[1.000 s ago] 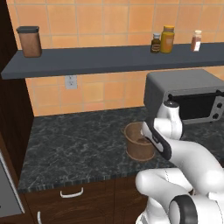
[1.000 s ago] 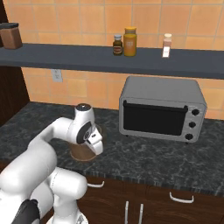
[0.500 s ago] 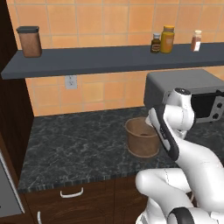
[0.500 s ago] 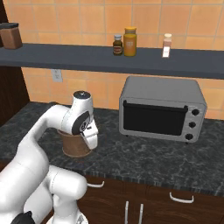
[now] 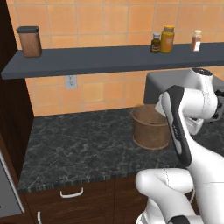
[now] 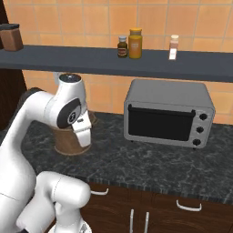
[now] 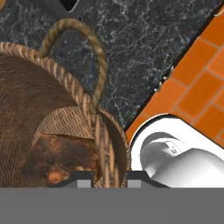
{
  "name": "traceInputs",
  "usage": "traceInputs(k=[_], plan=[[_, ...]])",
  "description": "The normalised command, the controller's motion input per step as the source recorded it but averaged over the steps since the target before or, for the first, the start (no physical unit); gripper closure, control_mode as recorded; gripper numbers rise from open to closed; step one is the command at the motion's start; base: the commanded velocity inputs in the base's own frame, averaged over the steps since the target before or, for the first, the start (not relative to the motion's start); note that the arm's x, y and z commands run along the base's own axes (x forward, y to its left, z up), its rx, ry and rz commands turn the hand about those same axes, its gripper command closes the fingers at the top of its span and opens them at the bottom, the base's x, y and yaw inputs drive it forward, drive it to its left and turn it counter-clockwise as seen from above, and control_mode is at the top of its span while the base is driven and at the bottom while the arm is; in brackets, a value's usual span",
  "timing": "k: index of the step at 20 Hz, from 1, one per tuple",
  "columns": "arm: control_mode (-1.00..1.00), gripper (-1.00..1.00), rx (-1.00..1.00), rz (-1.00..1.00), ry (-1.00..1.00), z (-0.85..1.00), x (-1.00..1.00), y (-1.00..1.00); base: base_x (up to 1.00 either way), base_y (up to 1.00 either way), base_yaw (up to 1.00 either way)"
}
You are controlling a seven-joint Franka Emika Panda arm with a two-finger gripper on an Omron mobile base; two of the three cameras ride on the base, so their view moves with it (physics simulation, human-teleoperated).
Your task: Open the cabinet, pick up the bread from the cabinet and place it in the basket. Then move the basket to the dining counter.
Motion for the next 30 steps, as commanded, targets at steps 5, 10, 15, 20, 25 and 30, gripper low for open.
traceInputs(k=[5,10,15,20,25,30], plan=[[-1.0,1.0,-0.01,0.0,-0.15,0.91,-0.82,-0.03,0.0,0.0,0.0],[-1.0,1.0,0.0,0.0,-0.11,0.43,-0.78,0.0,0.0,0.0,0.0],[-1.0,1.0,0.0,0.01,0.0,0.0,-0.07,0.01,0.0,0.0,0.0],[-1.0,1.0,0.01,0.0,-0.02,-0.02,-0.23,-0.04,0.0,0.0,0.0],[1.0,1.0,0.0,0.0,0.0,0.0,0.0,0.0,-0.96,-0.04,0.01],[1.0,1.0,0.0,0.0,0.0,0.0,0.0,0.0,-0.58,-0.06,-0.67]])
